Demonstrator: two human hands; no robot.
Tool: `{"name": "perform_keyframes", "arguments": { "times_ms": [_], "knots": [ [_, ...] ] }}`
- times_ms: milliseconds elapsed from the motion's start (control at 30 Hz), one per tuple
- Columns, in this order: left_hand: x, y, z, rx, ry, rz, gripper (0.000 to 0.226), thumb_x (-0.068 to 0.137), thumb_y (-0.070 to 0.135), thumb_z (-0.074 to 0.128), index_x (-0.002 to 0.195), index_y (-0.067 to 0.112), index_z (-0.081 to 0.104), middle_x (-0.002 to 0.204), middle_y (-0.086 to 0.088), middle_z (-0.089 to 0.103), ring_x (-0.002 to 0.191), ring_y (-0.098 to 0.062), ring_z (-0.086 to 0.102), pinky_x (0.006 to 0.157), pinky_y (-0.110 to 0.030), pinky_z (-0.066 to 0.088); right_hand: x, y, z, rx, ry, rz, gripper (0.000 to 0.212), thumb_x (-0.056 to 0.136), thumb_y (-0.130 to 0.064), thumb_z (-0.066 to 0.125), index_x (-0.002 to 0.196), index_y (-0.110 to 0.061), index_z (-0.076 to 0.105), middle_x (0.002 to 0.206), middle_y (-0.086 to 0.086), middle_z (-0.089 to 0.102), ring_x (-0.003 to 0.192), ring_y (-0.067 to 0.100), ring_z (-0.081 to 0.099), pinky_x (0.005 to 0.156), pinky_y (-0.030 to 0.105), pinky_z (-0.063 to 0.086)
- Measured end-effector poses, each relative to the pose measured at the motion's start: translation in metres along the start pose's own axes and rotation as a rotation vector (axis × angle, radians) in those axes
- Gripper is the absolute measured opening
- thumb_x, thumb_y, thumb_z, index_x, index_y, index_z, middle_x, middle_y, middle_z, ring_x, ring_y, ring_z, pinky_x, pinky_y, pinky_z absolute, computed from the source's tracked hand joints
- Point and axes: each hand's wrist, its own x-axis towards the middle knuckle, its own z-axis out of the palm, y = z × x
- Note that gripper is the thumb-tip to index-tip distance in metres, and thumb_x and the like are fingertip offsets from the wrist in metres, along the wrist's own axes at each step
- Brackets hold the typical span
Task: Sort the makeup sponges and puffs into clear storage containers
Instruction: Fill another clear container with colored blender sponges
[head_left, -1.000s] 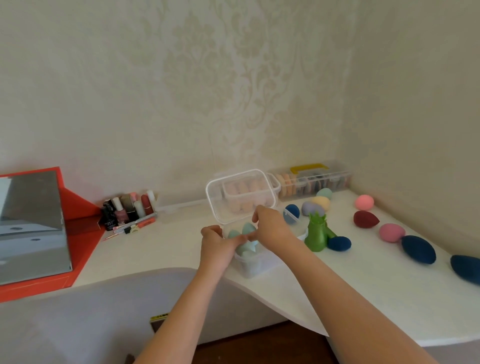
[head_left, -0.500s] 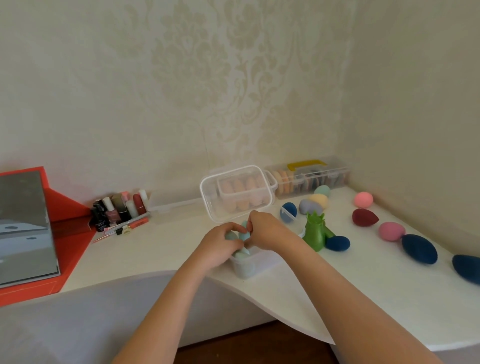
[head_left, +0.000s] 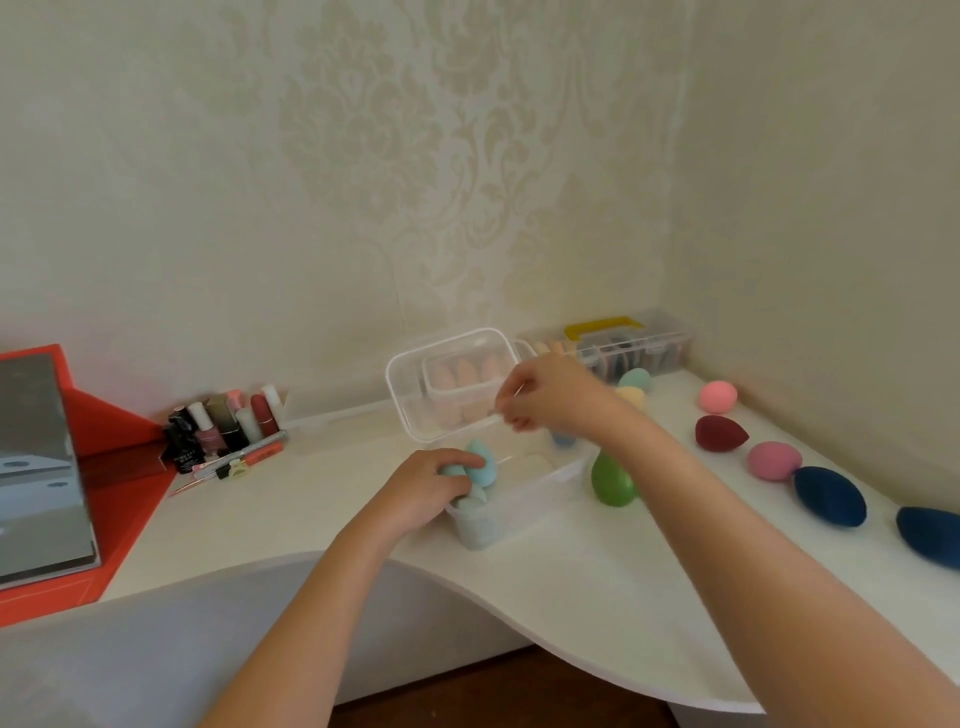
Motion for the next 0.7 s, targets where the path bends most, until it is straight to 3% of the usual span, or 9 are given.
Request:
{"name": "perform_keyframes", "arguments": {
  "times_ms": [67,167,267,367,467,567,700],
  "knots": [
    [0.002,-0.003,0.001,0.001,-0.009,0.006,0.033,0.080,0.008,0.056,0.094,0.035,0.068,0.119,0.004,0.058,0.101,-0.014,0.056,0.082,-0.023,0.044,0.007,0.009,-0.030,-0.034,0.230,0.009,0.010,0.088,-0.014,0.058,0.086,-0.010,0.067,0.084,0.008,0.072,0.077,0.022,0.068,0.079,0.037,0.057],
    [0.004,-0.004,0.001,0.003,-0.020,0.011,0.031,0.078,0.013,0.058,0.091,0.040,0.067,0.120,0.004,0.057,0.101,-0.013,0.056,0.080,-0.022,0.044,0.027,0.042,-0.066,-0.239,0.467,0.101,0.018,0.090,-0.014,0.052,0.090,-0.005,0.068,0.094,0.013,0.070,0.090,0.031,0.064,0.082,0.037,0.052],
    [0.005,-0.004,0.001,0.013,-0.028,0.008,0.028,0.071,0.021,0.058,0.086,0.043,0.067,0.121,0.001,0.056,0.100,-0.015,0.056,0.076,-0.022,0.042,0.049,0.085,-0.077,-0.448,0.371,0.222,0.027,0.092,-0.008,0.045,0.105,-0.002,0.068,0.110,0.016,0.067,0.104,0.032,0.060,0.086,0.034,0.046],
    [0.009,-0.007,0.002,0.012,-0.027,0.016,0.032,0.080,0.009,0.057,0.090,0.038,0.067,0.122,0.000,0.055,0.100,-0.016,0.056,0.075,-0.021,0.042,0.062,0.123,-0.073,-0.500,0.170,0.273,0.038,0.091,0.001,0.042,0.122,-0.009,0.061,0.128,0.013,0.059,0.116,0.030,0.055,0.096,0.034,0.043],
    [0.008,-0.007,0.003,-0.002,-0.027,0.003,0.030,0.073,0.018,0.057,0.089,0.040,0.068,0.122,-0.001,0.055,0.100,-0.015,0.056,0.074,-0.021,0.041,0.070,0.149,-0.067,-0.527,0.083,0.268,0.049,0.089,0.004,0.043,0.135,-0.012,0.048,0.139,0.012,0.049,0.122,0.029,0.049,0.095,0.031,0.040],
    [0.009,-0.007,0.003,-0.004,-0.026,-0.020,0.032,0.067,0.023,0.056,0.089,0.042,0.068,0.121,-0.002,0.054,0.100,-0.015,0.056,0.073,-0.020,0.042,0.080,0.165,-0.063,-0.540,0.155,0.276,0.049,0.087,0.003,0.049,0.134,-0.009,0.046,0.139,0.018,0.045,0.121,0.033,0.049,0.096,0.035,0.040],
    [0.009,-0.007,0.003,-0.003,-0.027,-0.019,0.035,0.060,0.029,0.053,0.086,0.046,0.068,0.121,-0.001,0.054,0.100,-0.013,0.056,0.073,-0.020,0.041,0.087,0.174,-0.065,-0.524,0.264,0.353,0.035,0.089,-0.003,0.051,0.123,-0.001,0.056,0.134,0.023,0.046,0.118,0.035,0.050,0.097,0.037,0.041]
  ]
}}
